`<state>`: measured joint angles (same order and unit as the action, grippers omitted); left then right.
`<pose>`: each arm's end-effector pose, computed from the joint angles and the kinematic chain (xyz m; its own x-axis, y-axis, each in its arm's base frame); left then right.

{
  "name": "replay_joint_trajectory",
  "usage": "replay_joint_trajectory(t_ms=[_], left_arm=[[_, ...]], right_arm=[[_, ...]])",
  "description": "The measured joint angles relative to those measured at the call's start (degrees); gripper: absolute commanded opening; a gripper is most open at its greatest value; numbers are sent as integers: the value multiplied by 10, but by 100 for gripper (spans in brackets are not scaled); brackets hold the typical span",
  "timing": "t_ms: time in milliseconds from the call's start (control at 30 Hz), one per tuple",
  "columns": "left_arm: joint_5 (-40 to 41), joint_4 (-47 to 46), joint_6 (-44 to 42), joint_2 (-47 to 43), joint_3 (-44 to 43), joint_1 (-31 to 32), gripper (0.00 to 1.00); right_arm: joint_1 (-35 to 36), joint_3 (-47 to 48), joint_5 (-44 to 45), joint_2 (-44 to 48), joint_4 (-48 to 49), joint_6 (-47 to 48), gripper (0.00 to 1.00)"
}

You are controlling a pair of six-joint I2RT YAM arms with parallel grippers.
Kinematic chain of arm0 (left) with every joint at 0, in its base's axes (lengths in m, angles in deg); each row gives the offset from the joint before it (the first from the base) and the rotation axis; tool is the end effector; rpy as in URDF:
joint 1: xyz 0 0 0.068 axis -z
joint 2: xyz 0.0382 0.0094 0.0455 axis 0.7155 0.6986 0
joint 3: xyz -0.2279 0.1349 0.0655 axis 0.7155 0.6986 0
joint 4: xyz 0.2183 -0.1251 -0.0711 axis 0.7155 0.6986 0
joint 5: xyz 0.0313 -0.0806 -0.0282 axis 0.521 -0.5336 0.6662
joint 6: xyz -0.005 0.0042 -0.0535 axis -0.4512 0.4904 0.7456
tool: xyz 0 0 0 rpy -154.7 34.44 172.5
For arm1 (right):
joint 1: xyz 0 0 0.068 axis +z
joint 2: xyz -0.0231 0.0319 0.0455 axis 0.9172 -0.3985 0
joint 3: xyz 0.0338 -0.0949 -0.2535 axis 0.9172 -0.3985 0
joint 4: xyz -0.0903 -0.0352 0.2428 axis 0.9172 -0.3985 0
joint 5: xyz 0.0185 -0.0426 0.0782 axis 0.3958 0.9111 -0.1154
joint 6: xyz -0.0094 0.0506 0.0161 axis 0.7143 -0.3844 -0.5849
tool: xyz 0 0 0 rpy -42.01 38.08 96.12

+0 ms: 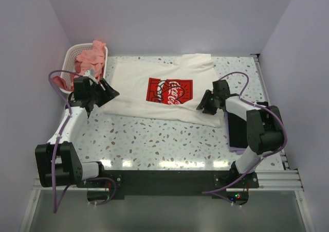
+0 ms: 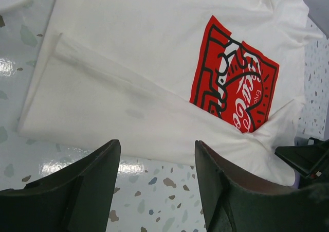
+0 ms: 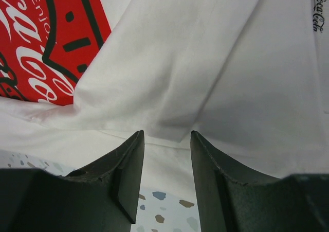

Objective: Fold and stack the t-shirts
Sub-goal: Fold the tshirt

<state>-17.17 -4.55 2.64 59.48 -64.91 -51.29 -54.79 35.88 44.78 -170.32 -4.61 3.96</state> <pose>0.2786 0.0161 0.2525 -0.5988 -0.5825 -0.5497 -0.2105 0.7767 -0.5937 0.3246 0.0731 0.1644 -0.8177 0.4422 -0.3685 0.2615 0.8557 0.4466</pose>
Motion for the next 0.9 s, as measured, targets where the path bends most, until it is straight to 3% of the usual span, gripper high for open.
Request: replay_joint_trajectory(t_ms=[300, 567, 700, 900], left_arm=[[-11, -2, 0, 0, 3, 0, 64], [-17, -2, 0, 0, 3, 0, 64], [-17, -2, 0, 0, 3, 0, 64], [-21, -2, 0, 1, 3, 0, 63]], right_arm=[[8, 0, 7, -18, 20, -13, 37], [14, 1, 10, -25, 20, -21, 5], [15, 15, 11, -26, 12, -23, 0], [18, 75, 12, -45, 4, -22, 0]])
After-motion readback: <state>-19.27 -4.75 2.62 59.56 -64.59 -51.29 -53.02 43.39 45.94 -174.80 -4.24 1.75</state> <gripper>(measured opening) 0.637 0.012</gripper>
